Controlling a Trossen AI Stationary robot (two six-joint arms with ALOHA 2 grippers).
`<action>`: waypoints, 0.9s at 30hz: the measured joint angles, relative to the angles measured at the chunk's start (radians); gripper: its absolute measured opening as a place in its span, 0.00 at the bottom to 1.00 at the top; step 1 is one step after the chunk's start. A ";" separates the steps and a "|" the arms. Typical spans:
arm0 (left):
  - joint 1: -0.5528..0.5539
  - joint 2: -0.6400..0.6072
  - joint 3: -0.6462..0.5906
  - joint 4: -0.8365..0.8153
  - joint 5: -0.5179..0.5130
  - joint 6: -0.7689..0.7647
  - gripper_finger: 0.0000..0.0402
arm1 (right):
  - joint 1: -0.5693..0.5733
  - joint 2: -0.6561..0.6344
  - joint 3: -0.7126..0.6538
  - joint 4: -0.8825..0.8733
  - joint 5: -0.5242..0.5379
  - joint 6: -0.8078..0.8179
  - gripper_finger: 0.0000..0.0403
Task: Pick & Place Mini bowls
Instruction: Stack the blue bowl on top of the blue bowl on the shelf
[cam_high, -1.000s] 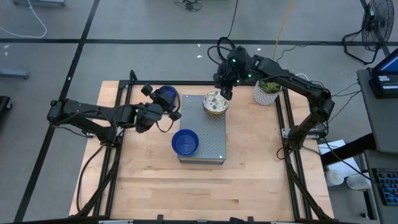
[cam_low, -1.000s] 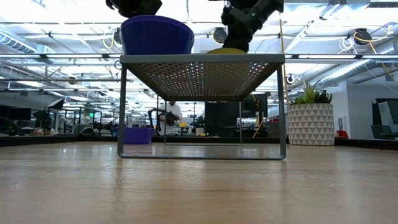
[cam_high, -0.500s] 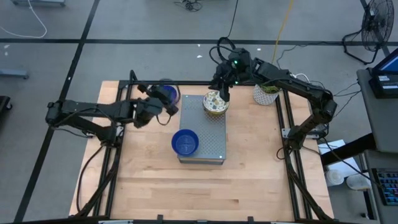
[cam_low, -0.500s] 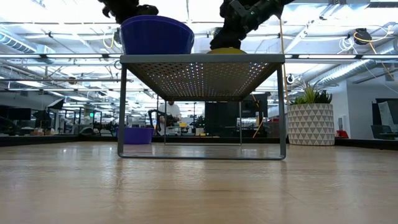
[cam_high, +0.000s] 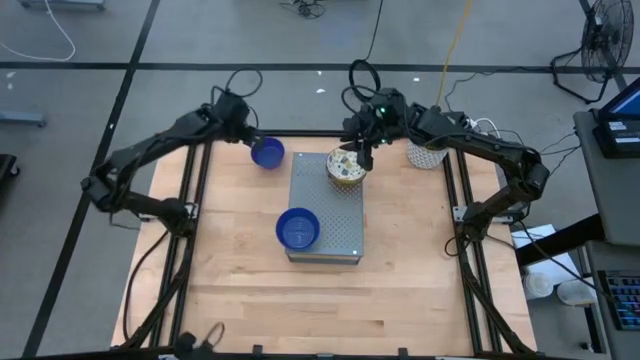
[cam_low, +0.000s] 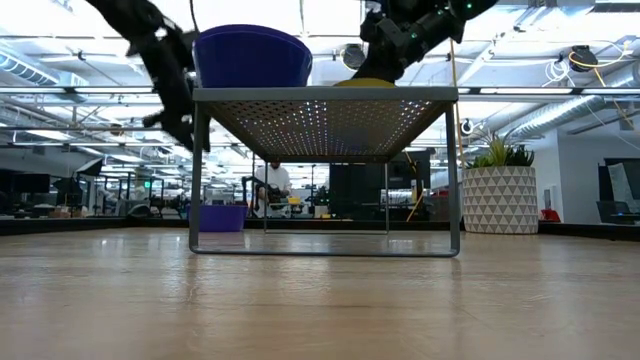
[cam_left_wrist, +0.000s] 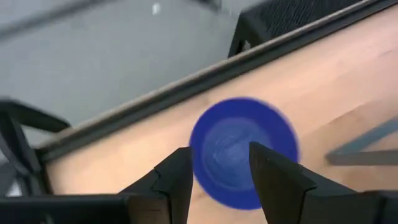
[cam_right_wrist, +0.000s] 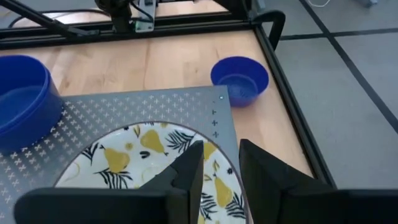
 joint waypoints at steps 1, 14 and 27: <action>0.026 0.025 0.000 -0.002 0.023 -0.007 0.40 | 0.000 -0.001 -0.009 0.012 0.000 0.000 0.22; 0.069 0.286 0.000 -0.026 0.107 -0.010 0.40 | 0.000 0.000 -0.043 0.036 -0.002 0.007 0.22; 0.059 0.363 0.000 -0.026 0.089 -0.025 0.40 | 0.000 0.000 -0.043 0.036 -0.003 0.004 0.22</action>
